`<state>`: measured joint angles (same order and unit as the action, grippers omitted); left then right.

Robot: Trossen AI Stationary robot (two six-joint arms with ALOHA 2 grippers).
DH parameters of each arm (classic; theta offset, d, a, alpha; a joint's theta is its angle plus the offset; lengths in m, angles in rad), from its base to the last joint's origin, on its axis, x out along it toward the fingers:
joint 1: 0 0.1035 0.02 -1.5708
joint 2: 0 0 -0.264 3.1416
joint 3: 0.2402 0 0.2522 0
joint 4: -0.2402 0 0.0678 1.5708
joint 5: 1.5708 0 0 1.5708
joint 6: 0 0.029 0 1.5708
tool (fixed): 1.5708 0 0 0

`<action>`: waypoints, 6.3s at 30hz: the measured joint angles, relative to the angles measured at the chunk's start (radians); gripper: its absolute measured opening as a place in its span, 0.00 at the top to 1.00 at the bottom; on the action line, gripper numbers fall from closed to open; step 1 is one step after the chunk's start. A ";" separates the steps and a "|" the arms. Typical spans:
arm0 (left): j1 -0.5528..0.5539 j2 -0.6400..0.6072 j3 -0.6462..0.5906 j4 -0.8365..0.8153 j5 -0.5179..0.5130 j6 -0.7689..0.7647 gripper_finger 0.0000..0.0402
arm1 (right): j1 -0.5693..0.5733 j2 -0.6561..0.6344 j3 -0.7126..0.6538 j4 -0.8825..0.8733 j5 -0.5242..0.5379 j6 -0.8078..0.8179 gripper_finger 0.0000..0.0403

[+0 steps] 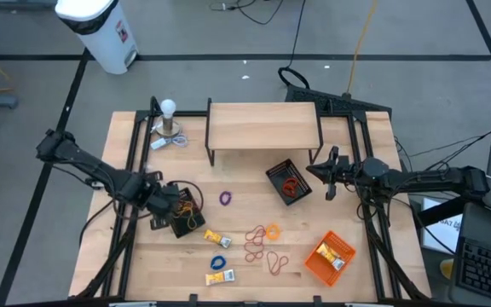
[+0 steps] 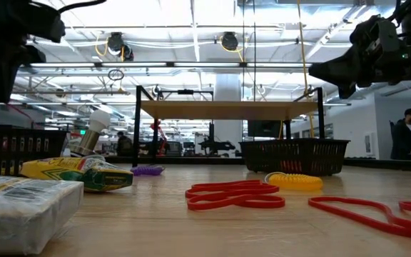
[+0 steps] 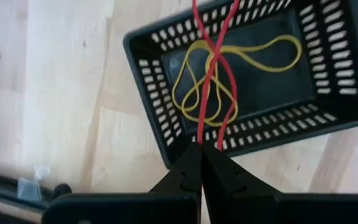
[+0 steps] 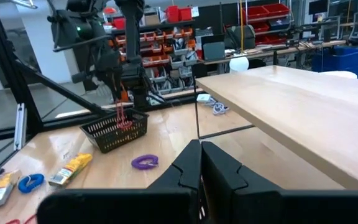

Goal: Pick & Place Office Desk Supplies
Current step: Put the red rubber band into the left black bin, then put the yellow spring keychain into the right black bin

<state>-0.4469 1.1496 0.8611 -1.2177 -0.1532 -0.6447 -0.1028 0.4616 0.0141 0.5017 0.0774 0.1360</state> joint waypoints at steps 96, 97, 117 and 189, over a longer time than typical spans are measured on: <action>0.048 -0.057 0.034 0.406 -0.077 0.578 0.47 | 0.000 0.000 0.000 0.017 0.001 0.010 0.99; 0.056 -0.098 0.020 0.462 -0.074 0.611 0.50 | 0.000 0.000 0.000 0.017 0.001 0.011 0.99; 0.283 -0.784 -0.410 0.918 -0.057 0.545 0.98 | 0.000 0.000 0.000 0.002 0.001 0.025 0.99; 0.336 -1.104 -0.830 1.229 -0.028 0.672 0.95 | 0.455 1.029 0.998 -0.685 0.076 0.115 0.72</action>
<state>-0.1105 0.0456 0.0315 0.0113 -0.1808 0.0272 0.3520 1.4904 1.0125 -0.1832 0.1531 0.2506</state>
